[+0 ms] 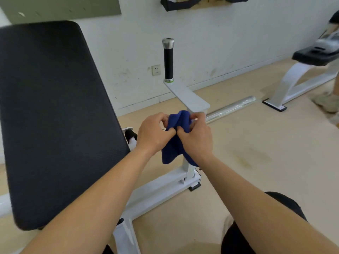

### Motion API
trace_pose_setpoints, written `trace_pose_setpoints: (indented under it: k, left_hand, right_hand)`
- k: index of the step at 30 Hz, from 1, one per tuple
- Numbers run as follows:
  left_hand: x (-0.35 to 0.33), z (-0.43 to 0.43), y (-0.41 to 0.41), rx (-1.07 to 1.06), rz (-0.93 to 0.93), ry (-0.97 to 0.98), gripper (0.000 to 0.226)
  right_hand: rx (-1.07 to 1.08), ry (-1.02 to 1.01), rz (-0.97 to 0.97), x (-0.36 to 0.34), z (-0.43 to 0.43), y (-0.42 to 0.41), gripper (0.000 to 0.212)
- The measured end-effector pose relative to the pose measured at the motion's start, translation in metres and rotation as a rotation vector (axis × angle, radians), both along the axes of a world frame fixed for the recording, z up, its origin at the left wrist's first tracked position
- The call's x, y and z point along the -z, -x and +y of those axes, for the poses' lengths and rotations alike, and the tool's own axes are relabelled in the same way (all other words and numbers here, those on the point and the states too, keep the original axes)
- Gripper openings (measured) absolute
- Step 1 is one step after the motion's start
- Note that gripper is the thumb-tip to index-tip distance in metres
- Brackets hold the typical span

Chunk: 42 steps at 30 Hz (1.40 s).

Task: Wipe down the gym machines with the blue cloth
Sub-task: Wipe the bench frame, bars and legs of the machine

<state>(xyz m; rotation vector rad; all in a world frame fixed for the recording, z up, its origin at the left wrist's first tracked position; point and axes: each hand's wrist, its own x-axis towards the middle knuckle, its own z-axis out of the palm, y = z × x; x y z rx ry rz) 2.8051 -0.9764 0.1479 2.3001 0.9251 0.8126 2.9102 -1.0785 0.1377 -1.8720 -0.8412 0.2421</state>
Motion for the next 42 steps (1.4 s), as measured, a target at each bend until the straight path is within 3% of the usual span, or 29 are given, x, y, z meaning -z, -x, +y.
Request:
trace_pose_setpoints:
  k: [2, 6, 12, 18, 25, 29, 42]
  left_hand:
    - [-0.022, -0.008, -0.011, 0.06, -0.073, 0.051, 0.016]
    - [-0.05, -0.016, -0.036, 0.065, -0.105, 0.085, 0.017]
    - [-0.058, -0.003, -0.065, -0.061, -0.119, 0.041, 0.018]
    - [-0.06, 0.008, -0.091, -0.251, -0.123, -0.095, 0.013]
    - [-0.024, -0.02, -0.105, -0.211, -0.098, 0.194, 0.035]
    - [-0.024, -0.026, -0.122, -0.275, -0.136, 0.383, 0.026]
    - [-0.029, 0.068, -0.15, -0.401, -0.142, 0.364, 0.02]
  right_hand:
    - [-0.066, -0.011, -0.099, -0.021, -0.012, -0.018, 0.052]
    - [-0.087, 0.126, -0.281, -0.058, -0.021, -0.06, 0.02]
    - [-0.094, 0.301, -0.415, -0.091, 0.006, -0.106, 0.032]
    - [-0.07, 0.297, -0.388, -0.087, 0.042, -0.13, 0.061]
    - [-0.163, 0.34, -0.403, -0.052, 0.044, -0.127, 0.024]
    - [-0.241, 0.394, -0.311, -0.042, 0.051, -0.131, 0.029]
    - [-0.428, 0.503, -0.311, -0.052, 0.154, -0.167, 0.039]
